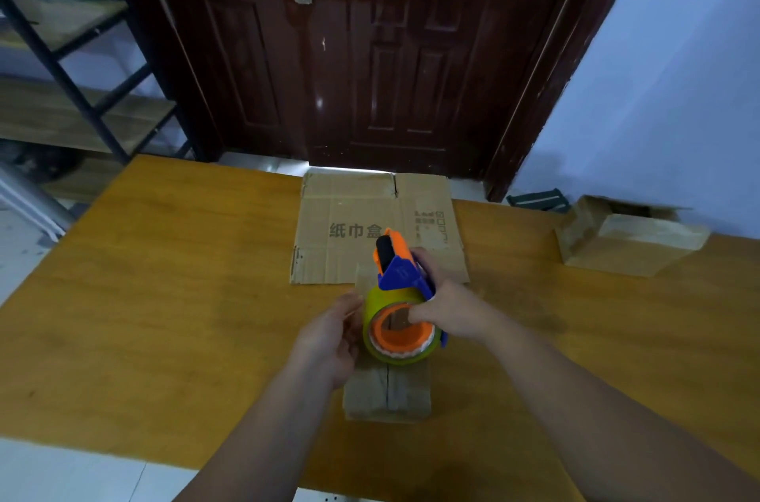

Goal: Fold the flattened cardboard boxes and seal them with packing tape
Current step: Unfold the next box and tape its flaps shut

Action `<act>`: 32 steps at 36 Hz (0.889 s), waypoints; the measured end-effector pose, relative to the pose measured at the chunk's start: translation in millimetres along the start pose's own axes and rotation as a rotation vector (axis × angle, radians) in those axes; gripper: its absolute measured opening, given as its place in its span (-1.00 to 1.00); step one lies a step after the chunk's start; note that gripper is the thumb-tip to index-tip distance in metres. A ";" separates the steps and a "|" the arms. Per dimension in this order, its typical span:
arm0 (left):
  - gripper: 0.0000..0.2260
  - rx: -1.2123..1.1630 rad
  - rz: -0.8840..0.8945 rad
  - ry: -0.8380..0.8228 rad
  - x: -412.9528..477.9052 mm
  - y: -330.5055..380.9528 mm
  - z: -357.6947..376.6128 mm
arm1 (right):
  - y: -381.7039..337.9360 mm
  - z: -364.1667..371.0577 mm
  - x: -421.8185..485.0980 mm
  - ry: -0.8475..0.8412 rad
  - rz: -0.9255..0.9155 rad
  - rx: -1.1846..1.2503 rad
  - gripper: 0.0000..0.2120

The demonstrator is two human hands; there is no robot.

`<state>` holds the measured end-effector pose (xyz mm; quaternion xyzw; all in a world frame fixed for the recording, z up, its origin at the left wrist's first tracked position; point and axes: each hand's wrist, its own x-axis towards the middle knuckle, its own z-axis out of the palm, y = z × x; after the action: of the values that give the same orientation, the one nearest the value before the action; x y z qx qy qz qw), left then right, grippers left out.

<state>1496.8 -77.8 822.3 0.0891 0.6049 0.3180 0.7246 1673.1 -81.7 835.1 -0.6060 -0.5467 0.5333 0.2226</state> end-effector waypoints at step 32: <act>-0.91 0.291 0.450 0.014 -2.8 59.0 4.1 | 24.2 13.2 -14.4 0.335 -0.116 0.057 -0.26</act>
<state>1479.7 -32.2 855.9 0.3225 0.6141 0.3812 0.6112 1674.0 -106.1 815.9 -0.6472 -0.5207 0.4265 0.3579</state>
